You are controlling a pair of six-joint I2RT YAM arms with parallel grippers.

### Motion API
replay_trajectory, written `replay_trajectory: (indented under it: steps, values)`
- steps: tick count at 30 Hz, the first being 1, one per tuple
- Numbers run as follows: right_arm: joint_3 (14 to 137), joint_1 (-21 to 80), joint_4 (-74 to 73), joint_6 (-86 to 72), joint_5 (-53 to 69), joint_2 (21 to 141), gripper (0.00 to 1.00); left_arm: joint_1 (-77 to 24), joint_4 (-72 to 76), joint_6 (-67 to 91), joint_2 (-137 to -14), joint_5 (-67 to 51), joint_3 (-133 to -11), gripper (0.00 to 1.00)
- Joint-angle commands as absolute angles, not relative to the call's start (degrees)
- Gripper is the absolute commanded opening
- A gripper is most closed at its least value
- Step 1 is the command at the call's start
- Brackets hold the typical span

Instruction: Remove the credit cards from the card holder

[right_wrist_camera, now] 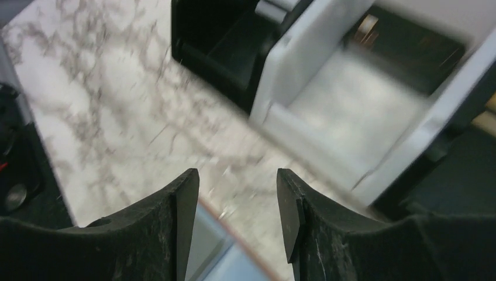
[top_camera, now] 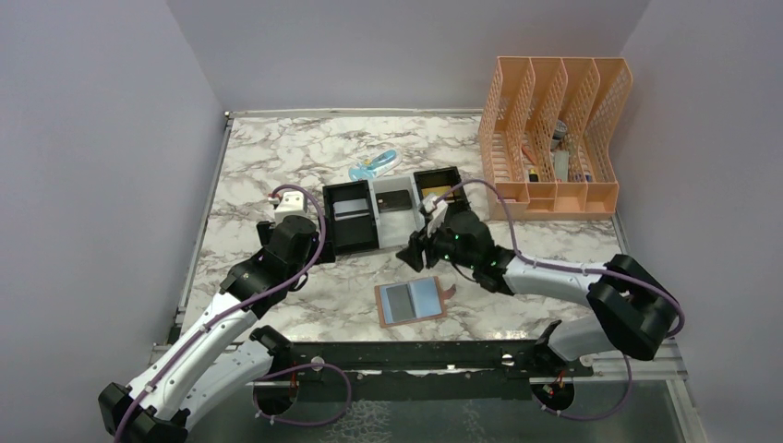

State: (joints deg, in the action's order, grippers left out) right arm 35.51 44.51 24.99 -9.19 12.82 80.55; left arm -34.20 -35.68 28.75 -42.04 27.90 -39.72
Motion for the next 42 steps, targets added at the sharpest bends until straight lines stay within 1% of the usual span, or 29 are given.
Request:
replay_trajectory:
  steps: [1,6,10,23,31,36,42]
  values:
    - [30.59,53.47,16.72,-23.7,2.25,76.7,0.52,-33.93,-36.36,28.32,-41.79,28.55,-40.74,0.99]
    - [29.99,60.5,9.35,-28.41,-7.55,75.15,0.49,-33.84,-36.41,28.37,-42.01,28.72,-40.78,0.99]
    - [30.62,64.65,7.25,-31.15,-12.87,76.14,0.46,-33.75,-36.44,28.42,-41.71,28.84,-40.73,0.99]
    - [38.43,68.16,-0.35,-33.48,-19.46,85.33,0.43,-33.75,-36.39,28.54,-41.4,28.5,-40.61,0.99]
    - [43.93,73.48,-7.63,-32.15,-25.26,92.1,0.43,-33.75,-36.4,28.53,-41.86,28.41,-40.66,0.99]
    - [45.8,74.04,-11.22,-34.95,-27.59,95.59,0.39,-33.75,-36.39,28.52,-41.83,28.31,-40.61,0.99]
    - [45.28,74.01,-10.52,-35.6,-27.35,96.77,0.28,-33.75,-36.39,28.63,-41.69,28.26,-40.56,0.99]
